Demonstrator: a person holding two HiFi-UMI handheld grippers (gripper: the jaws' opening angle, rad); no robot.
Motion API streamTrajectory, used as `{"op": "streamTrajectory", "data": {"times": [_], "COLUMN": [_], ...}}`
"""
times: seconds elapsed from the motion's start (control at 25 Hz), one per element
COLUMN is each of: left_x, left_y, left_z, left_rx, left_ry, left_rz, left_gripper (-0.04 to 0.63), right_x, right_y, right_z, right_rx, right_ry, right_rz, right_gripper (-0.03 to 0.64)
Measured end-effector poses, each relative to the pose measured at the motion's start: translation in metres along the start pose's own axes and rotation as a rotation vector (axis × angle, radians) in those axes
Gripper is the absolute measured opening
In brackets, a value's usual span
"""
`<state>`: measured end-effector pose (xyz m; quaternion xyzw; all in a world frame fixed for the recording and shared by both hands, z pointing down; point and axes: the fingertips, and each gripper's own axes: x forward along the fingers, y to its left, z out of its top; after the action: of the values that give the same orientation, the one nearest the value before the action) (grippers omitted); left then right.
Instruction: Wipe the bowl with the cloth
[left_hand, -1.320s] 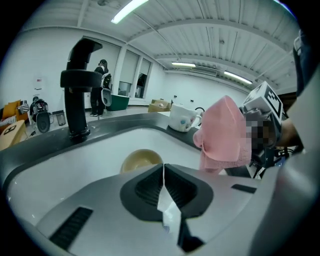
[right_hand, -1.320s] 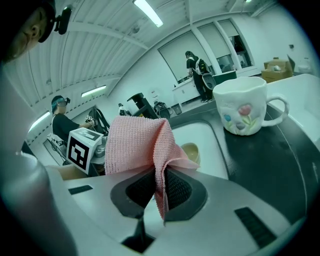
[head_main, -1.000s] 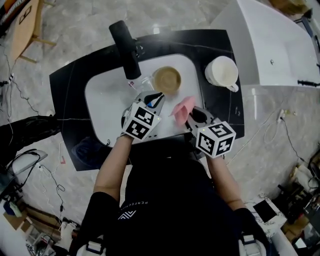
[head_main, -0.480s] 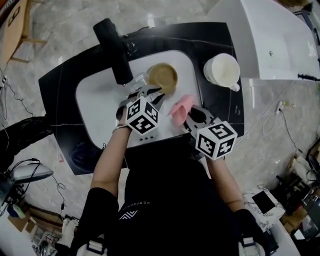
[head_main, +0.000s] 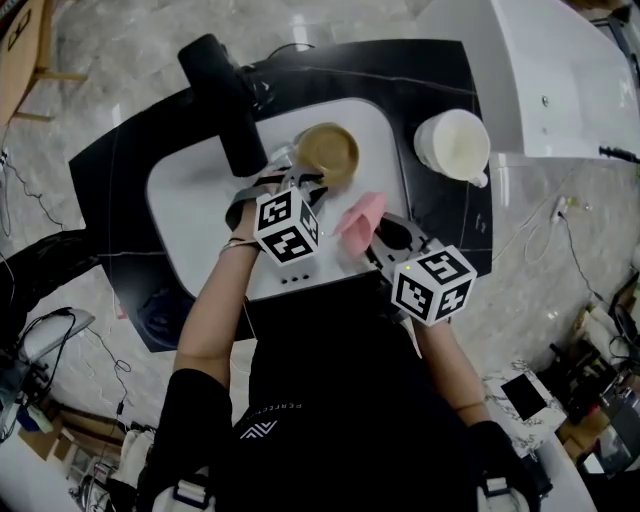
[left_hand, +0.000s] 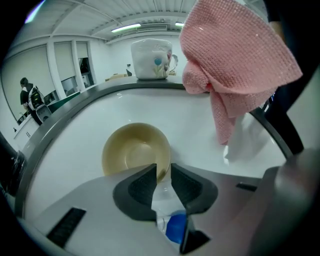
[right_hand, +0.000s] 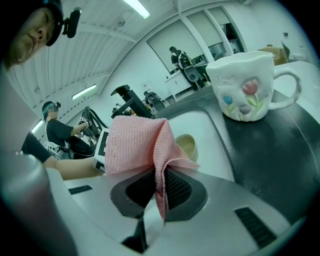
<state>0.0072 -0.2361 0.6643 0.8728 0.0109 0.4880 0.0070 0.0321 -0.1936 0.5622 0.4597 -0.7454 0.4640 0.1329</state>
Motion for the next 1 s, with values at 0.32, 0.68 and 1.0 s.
{"op": "streamTrajectory", "data": {"times": [0.32,0.68,1.0], "left_x": [0.005,-0.011,-0.032], "left_y": [-0.001,-0.005,0.002], "left_z": [0.004,0.019,0.027], "left_rx": [0.077,0.127,0.086], "left_ry": [-0.015,-0.088,-0.141], "left_rz": [0.007,0.023,0.095], "left_gripper": [0.060,0.020,0.012], "right_x": [0.004,-0.002,-0.014], "right_y": [0.001,-0.001,-0.003], "right_z": [-0.001,0.004,0.008], "right_rx": [0.018,0.000,-0.023], "right_ry": [0.001,-0.021,-0.051], "right_rz": [-0.010,-0.020,-0.024], "right_gripper": [0.050,0.049,0.049]}}
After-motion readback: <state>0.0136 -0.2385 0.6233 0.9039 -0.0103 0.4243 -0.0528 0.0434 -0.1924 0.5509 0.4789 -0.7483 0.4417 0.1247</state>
